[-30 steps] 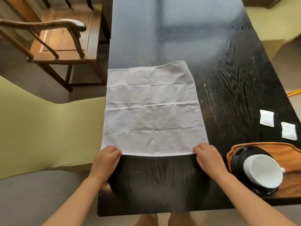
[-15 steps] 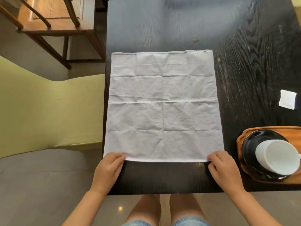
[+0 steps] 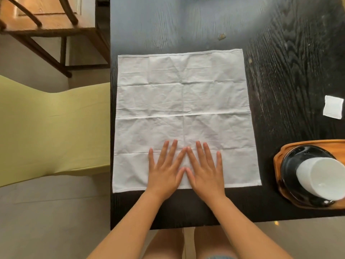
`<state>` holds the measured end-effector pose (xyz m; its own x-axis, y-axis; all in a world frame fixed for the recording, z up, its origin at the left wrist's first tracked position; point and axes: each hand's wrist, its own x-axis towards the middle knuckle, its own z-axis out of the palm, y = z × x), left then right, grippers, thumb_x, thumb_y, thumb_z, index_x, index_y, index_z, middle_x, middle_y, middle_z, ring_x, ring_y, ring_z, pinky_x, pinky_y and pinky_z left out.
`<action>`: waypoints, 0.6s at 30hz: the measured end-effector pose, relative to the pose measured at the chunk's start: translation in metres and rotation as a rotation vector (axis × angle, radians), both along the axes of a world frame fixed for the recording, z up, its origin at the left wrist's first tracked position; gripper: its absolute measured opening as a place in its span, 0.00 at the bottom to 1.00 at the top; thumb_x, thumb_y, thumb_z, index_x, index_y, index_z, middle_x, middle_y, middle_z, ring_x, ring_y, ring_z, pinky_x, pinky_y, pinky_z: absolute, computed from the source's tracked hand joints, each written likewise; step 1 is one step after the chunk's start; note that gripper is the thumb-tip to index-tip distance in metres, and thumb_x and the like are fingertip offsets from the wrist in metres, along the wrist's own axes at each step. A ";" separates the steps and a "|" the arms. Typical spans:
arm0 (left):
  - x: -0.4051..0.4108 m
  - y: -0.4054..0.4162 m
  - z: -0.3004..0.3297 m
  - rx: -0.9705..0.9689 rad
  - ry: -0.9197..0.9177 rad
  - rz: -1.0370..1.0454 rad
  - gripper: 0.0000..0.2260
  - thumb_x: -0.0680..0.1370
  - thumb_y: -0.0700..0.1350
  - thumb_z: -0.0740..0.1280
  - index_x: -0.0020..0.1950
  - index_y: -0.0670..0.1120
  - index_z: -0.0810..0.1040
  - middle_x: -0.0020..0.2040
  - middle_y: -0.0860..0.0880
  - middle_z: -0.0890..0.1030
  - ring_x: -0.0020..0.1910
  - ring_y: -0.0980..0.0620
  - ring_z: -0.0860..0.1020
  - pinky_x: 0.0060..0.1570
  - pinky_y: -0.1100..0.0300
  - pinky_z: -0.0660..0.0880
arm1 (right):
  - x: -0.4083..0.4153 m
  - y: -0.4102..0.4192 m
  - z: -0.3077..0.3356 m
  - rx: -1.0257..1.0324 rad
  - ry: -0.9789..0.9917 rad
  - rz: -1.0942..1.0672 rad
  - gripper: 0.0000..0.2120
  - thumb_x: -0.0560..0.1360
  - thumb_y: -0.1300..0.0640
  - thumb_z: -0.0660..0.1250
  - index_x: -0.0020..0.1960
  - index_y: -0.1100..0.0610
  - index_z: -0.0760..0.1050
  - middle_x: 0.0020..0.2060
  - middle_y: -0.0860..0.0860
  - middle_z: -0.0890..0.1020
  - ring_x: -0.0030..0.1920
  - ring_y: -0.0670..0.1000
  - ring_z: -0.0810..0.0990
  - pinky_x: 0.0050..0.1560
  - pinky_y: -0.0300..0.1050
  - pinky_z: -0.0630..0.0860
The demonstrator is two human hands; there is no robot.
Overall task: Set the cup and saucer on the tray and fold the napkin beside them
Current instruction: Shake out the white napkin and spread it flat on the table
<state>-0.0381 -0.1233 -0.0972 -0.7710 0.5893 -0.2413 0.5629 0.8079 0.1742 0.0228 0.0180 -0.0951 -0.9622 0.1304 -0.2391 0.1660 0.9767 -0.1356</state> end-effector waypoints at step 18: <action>-0.062 0.003 0.020 0.137 0.090 0.243 0.26 0.79 0.54 0.46 0.76 0.52 0.42 0.76 0.52 0.38 0.76 0.53 0.42 0.70 0.44 0.33 | -0.041 0.055 0.021 0.030 0.115 -0.142 0.29 0.78 0.45 0.45 0.76 0.56 0.47 0.76 0.49 0.41 0.75 0.49 0.41 0.72 0.57 0.37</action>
